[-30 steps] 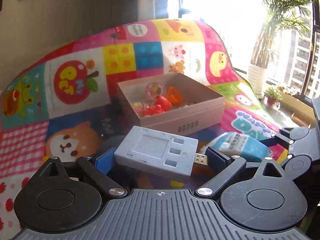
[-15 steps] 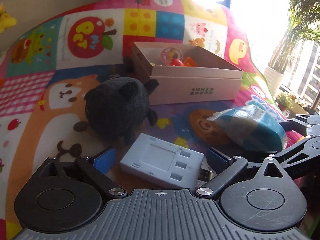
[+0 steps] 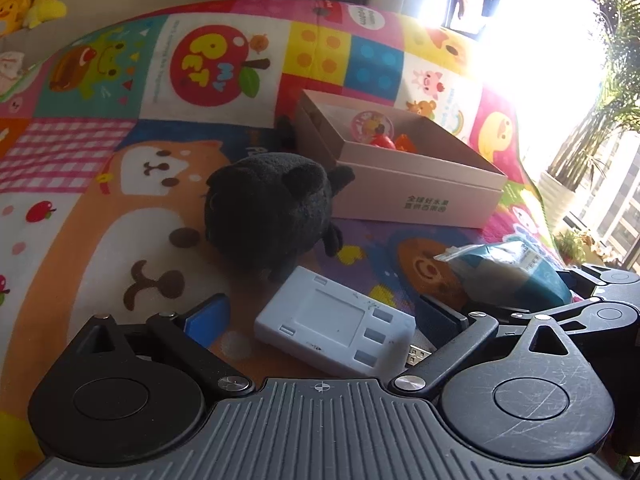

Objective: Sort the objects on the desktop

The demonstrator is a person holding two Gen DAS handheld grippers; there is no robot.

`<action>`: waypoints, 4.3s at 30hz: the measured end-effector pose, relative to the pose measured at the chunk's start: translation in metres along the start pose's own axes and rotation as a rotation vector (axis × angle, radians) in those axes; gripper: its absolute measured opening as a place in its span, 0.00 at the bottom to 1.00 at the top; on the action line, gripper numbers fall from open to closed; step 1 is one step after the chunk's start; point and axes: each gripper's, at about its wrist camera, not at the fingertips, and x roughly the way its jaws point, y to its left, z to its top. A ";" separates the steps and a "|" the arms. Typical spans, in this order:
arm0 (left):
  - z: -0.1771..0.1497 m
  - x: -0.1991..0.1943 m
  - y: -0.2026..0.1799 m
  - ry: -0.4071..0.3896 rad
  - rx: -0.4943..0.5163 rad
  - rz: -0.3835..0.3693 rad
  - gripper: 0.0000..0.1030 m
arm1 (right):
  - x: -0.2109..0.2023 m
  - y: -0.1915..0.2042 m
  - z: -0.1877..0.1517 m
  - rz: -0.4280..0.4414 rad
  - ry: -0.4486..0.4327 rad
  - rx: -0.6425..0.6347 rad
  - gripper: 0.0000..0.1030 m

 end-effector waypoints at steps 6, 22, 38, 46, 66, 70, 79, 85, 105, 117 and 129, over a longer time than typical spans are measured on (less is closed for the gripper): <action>-0.001 0.003 0.002 0.003 -0.011 -0.017 0.99 | 0.000 0.000 0.000 0.000 0.000 0.000 1.00; 0.000 0.002 0.003 0.000 -0.016 -0.013 1.00 | 0.000 0.000 0.000 0.001 0.000 0.000 1.00; 0.000 0.002 0.003 -0.001 -0.017 -0.012 1.00 | 0.000 0.000 0.000 0.001 0.000 0.000 1.00; 0.000 0.000 0.001 -0.009 -0.008 -0.018 1.00 | 0.000 0.000 0.000 0.000 0.000 0.000 1.00; -0.001 -0.003 -0.006 -0.018 0.038 -0.013 1.00 | 0.000 0.000 0.000 0.001 0.000 0.000 1.00; -0.001 -0.002 -0.009 -0.013 0.057 -0.027 1.00 | 0.000 0.000 -0.001 0.001 0.000 0.000 1.00; -0.003 0.002 -0.024 0.020 0.099 -0.061 1.00 | 0.000 0.001 -0.001 0.000 0.000 0.000 1.00; -0.005 0.001 -0.032 0.026 0.118 -0.081 1.00 | 0.000 -0.001 0.000 0.004 0.001 0.004 1.00; -0.006 0.011 -0.048 0.076 0.278 0.004 0.95 | -0.013 -0.013 0.009 0.123 0.075 -0.118 0.77; 0.028 -0.021 -0.075 -0.037 0.361 -0.048 0.95 | -0.088 -0.054 0.045 0.159 -0.082 0.008 0.51; 0.122 0.085 -0.112 -0.086 0.244 0.047 0.95 | -0.136 -0.085 0.061 0.005 -0.277 0.000 0.51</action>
